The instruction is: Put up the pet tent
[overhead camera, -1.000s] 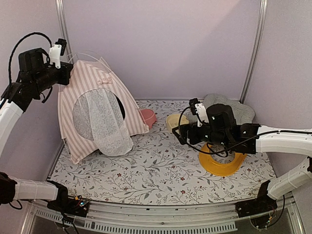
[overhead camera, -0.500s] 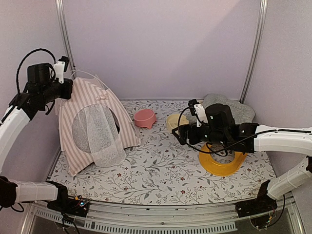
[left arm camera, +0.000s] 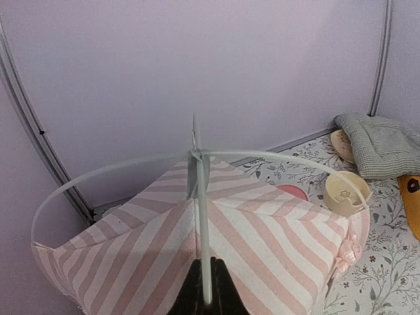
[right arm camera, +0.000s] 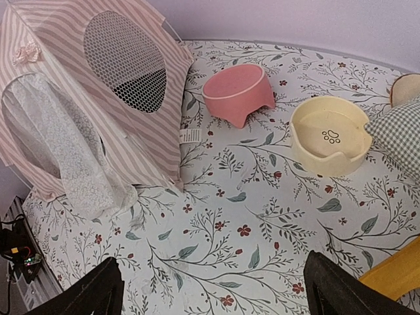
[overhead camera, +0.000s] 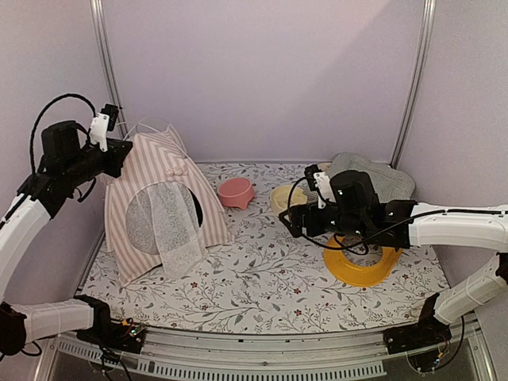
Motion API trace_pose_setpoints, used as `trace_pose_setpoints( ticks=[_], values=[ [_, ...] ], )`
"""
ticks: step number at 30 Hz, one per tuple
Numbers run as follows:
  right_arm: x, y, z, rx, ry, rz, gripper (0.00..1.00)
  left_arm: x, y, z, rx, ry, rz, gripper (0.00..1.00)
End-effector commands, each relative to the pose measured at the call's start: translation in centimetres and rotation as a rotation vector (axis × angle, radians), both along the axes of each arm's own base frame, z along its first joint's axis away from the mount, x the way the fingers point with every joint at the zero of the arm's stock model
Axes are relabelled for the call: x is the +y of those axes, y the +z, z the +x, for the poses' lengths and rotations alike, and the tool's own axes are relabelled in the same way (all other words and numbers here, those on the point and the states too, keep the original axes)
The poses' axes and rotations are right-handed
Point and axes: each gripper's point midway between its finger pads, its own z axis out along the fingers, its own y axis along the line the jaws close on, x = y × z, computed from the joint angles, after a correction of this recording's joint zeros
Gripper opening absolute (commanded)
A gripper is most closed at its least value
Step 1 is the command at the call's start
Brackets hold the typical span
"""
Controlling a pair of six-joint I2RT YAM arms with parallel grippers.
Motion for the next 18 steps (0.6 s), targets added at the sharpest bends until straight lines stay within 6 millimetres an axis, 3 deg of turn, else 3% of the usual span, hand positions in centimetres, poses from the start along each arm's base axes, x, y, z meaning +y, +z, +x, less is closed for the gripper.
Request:
trace_pose_setpoints(
  ticks=[1,4,7,10,14,18],
  values=[
    [0.7,1.4,0.7,-0.009,-0.001,0.033,0.97,-4.2,1.6,-1.4,-0.082,-0.266,-0.038,0.02],
    [0.7,1.4,0.8,-0.009,-0.002,0.033,0.97,-4.7,1.3,-1.1,-0.067,-0.294,-0.043,0.02],
    [0.2,1.4,1.4,-0.006,-0.025,0.029,0.97,-3.8,1.0,0.0,-0.051,-0.224,-0.039,0.04],
    [-1.1,1.6,2.5,0.010,-0.081,0.029,0.97,-1.9,0.9,0.9,-0.043,-0.102,-0.034,0.22],
    [-3.1,1.9,3.9,0.028,-0.146,0.047,0.97,0.2,1.9,0.8,-0.059,0.022,-0.042,0.53],
    [-5.2,2.0,5.3,0.043,-0.210,0.045,0.97,1.5,3.5,0.0,-0.083,0.094,-0.056,0.69]
  ],
)
